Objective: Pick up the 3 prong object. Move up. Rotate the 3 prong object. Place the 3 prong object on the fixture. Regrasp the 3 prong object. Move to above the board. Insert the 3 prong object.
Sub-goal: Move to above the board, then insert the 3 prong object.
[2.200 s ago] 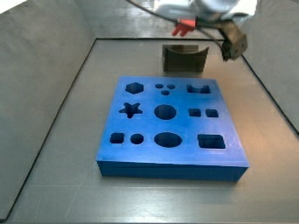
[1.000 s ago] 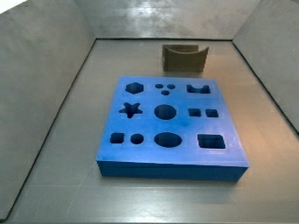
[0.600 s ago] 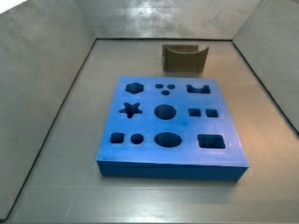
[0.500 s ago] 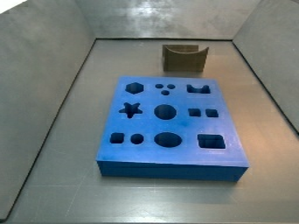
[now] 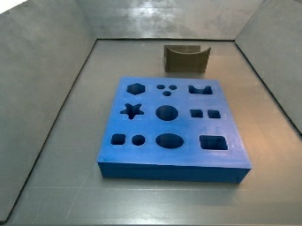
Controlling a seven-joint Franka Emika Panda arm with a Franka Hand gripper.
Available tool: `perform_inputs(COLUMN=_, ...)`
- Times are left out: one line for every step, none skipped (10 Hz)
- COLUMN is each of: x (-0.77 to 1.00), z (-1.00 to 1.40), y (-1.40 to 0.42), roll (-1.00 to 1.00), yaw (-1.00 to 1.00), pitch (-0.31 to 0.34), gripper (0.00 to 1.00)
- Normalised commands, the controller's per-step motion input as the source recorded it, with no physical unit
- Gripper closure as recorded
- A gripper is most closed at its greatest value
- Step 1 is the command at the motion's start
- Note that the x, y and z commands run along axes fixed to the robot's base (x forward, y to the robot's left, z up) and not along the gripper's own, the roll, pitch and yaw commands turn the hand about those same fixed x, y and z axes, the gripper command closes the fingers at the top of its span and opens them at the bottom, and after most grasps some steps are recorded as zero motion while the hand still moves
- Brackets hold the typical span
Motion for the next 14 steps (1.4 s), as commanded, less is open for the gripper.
perform_inputs(x=-0.43, z=-0.01, y=-1.0, roll=-1.0, yaw=-0.05, pitch=-0.087, gripper=1.0)
perform_inputs(x=-0.43, z=0.0, y=-1.0, roll=-1.0, yaw=-0.05, pitch=-0.091, gripper=1.0)
perform_inputs(x=-0.45, z=0.0, y=-1.0, roll=-1.0, yaw=-0.06, pitch=-0.094, gripper=1.0)
perform_inputs(x=-0.46, z=-0.01, y=-1.0, roll=-1.0, yaw=-0.07, pitch=-0.096, gripper=1.0)
perform_inputs(x=-0.48, z=0.0, y=-1.0, roll=-1.0, yaw=-0.08, pitch=-0.099, gripper=1.0)
perform_inputs(x=-0.49, z=0.0, y=-1.0, roll=-1.0, yaw=-0.09, pitch=-0.104, gripper=1.0)
perform_inputs(x=-0.51, z=0.0, y=-0.94, roll=-1.0, yaw=-0.09, pitch=-0.113, gripper=1.0)
perform_inputs(x=-0.42, z=0.0, y=-0.74, roll=-1.0, yaw=-0.1, pitch=-0.117, gripper=1.0)
perform_inputs(x=-0.25, z=-0.01, y=-0.35, roll=-0.85, yaw=-0.08, pitch=-0.111, gripper=1.0)
perform_inputs(x=-0.16, z=0.0, y=-0.18, roll=-0.65, yaw=-0.06, pitch=-0.083, gripper=1.0)
perform_inputs(x=-0.09, z=0.0, y=-0.06, roll=-0.38, yaw=-0.02, pitch=-0.054, gripper=1.0)
perform_inputs(x=-0.06, z=0.0, y=-0.04, roll=-0.25, yaw=-0.02, pitch=-0.039, gripper=1.0)
perform_inputs(x=0.0, z=-0.07, y=0.0, roll=0.0, yaw=0.0, pitch=0.0, gripper=1.0)
perform_inputs(x=-0.12, z=-0.17, y=0.0, roll=0.0, yaw=-0.16, pitch=0.0, gripper=1.0)
